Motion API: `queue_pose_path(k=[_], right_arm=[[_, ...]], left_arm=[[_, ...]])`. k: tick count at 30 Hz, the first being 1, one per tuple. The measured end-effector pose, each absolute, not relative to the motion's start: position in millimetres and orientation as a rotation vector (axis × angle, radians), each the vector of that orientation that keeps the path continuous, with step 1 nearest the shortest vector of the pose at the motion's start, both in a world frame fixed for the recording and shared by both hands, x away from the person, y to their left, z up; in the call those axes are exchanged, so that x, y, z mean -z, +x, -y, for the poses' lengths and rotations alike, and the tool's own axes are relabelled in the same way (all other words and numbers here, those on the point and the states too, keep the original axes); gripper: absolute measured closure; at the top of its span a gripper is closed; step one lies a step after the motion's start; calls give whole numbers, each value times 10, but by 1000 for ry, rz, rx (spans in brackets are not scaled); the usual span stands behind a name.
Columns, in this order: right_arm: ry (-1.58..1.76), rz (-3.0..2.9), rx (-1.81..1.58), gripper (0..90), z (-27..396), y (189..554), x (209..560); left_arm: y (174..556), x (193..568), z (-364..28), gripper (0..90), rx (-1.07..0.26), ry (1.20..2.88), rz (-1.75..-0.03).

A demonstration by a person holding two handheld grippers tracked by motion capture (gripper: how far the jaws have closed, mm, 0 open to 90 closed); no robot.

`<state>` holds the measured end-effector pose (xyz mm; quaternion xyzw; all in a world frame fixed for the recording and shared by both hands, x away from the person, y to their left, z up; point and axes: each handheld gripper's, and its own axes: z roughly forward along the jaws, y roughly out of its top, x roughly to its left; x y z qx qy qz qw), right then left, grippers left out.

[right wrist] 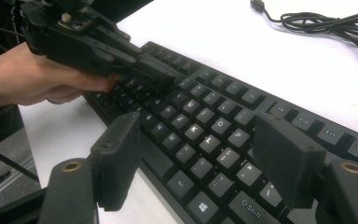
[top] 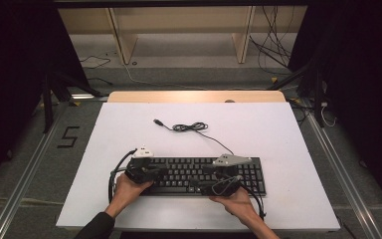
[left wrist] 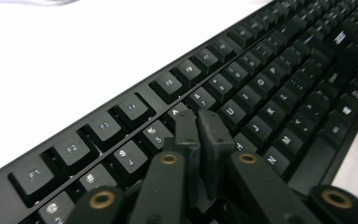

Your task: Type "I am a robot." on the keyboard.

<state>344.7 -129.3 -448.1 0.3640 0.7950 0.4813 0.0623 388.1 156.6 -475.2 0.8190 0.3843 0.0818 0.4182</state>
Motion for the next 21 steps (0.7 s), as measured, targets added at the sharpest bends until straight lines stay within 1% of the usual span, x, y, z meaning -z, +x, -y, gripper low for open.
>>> queue_pose_path(k=[2, 5, 9, 14, 17, 21], right_arm=[[1100, -2400, -1454, 335, 1295, 3448, 4484], [1098, -2399, -1456, 335, 1298, 3448, 4485], [1094, -2400, -1461, 338, 1296, 3443, 4482], [1090, -2406, -1456, 343, 1286, 3443, 4488], [1090, -2409, -1455, 344, 1278, 3440, 4492], [1083, -2409, -1457, 344, 1269, 3441, 4496]], left_arm=[[3858, 4713, -1592, 823, -199, 2023, -965], [3826, 4653, -1645, 752, -200, 1980, -964], [3782, 4598, -1736, 605, -173, 1915, -967], [3706, 4544, -1843, 453, -163, 1836, -956], [3658, 4527, -1902, 397, -166, 1800, -957], [3604, 4511, -1971, 353, -175, 1771, -963]])
